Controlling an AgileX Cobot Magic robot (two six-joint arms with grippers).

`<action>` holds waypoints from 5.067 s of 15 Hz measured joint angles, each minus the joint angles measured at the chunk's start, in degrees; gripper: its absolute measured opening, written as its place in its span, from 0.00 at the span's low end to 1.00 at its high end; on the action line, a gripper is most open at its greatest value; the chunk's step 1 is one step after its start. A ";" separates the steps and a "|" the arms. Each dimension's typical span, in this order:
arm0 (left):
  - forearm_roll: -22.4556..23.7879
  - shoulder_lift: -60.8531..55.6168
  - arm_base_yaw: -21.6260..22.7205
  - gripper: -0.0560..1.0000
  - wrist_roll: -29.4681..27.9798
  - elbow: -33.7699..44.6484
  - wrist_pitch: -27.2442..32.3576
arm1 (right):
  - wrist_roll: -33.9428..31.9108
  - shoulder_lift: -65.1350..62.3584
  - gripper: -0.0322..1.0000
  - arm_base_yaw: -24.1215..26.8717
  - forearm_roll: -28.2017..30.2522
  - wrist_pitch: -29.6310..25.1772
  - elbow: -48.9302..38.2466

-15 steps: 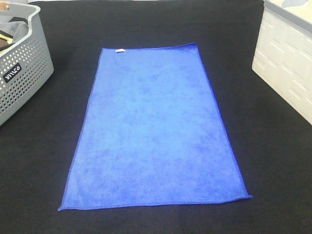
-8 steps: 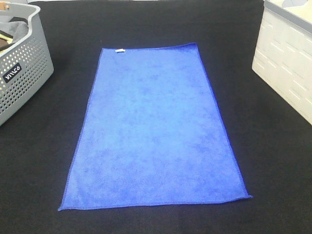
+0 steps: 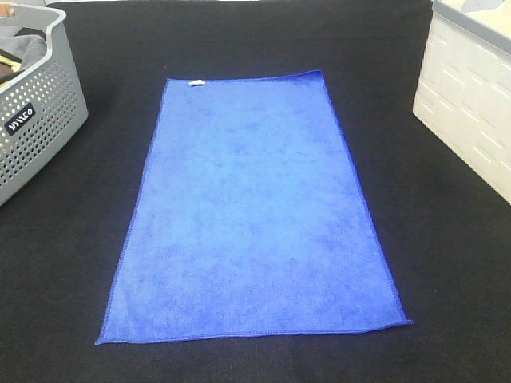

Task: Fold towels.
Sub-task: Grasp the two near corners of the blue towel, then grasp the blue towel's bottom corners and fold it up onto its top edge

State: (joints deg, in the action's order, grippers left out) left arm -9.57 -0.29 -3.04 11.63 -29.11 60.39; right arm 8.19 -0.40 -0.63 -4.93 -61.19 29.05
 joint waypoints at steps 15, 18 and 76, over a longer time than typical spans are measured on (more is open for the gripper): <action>0.00 0.00 0.00 0.72 -1.55 -0.17 -0.63 | -0.74 0.00 0.91 0.00 -0.23 0.29 0.00; -0.06 0.11 0.00 0.72 -7.39 -0.46 -10.77 | -6.25 3.32 0.91 0.00 -0.57 4.98 0.69; -66.92 102.96 -4.01 0.05 49.50 -4.81 -26.36 | 28.88 97.06 0.03 -7.79 -52.14 30.83 5.84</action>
State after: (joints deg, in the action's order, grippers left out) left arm -76.49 102.67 -7.05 61.13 -33.92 34.03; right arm 37.07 96.66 -8.42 -57.07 -30.37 34.89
